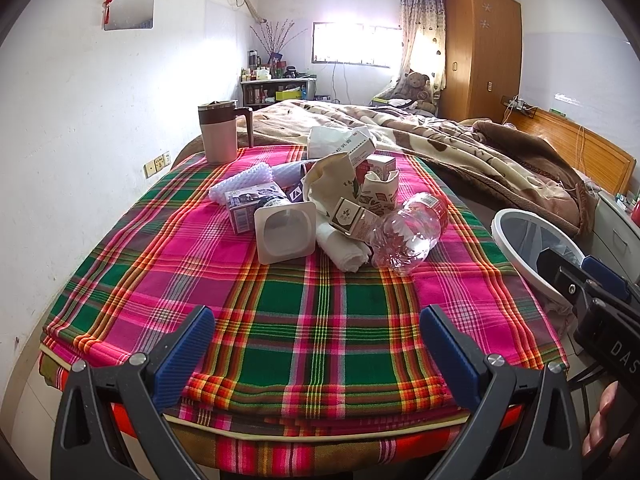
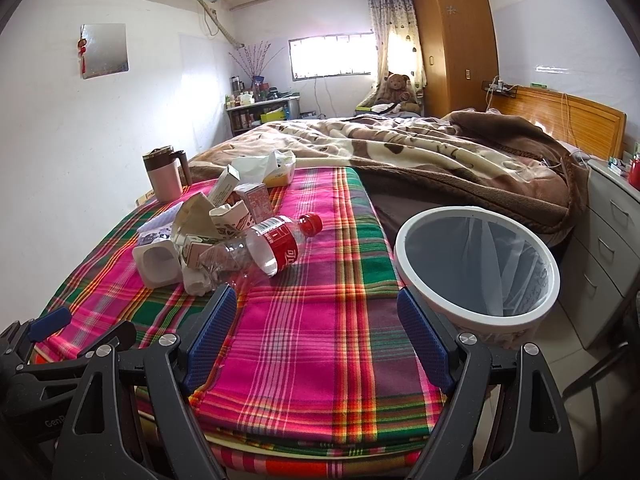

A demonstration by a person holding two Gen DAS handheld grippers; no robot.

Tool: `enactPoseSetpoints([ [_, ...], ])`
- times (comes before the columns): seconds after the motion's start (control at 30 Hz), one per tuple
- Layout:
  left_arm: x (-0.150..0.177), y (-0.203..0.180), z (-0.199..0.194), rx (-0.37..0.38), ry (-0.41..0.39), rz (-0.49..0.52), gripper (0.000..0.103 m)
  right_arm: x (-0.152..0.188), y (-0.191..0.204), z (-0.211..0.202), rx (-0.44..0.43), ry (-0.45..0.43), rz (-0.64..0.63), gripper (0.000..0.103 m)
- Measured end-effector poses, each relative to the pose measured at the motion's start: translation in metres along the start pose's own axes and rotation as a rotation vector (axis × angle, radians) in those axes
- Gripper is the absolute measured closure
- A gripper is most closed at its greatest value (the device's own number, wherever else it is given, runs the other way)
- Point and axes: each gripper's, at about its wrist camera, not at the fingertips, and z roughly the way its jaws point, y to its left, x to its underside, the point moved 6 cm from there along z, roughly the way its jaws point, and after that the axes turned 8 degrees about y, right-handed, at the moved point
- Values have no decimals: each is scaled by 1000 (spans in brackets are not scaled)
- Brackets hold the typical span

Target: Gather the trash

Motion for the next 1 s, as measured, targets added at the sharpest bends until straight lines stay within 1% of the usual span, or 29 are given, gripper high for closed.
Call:
enactPoseSetpoints([
  [1.0, -1, -1, -4, 0, -4, 0, 0, -1, -1, -1, 7, -1, -2, 19],
])
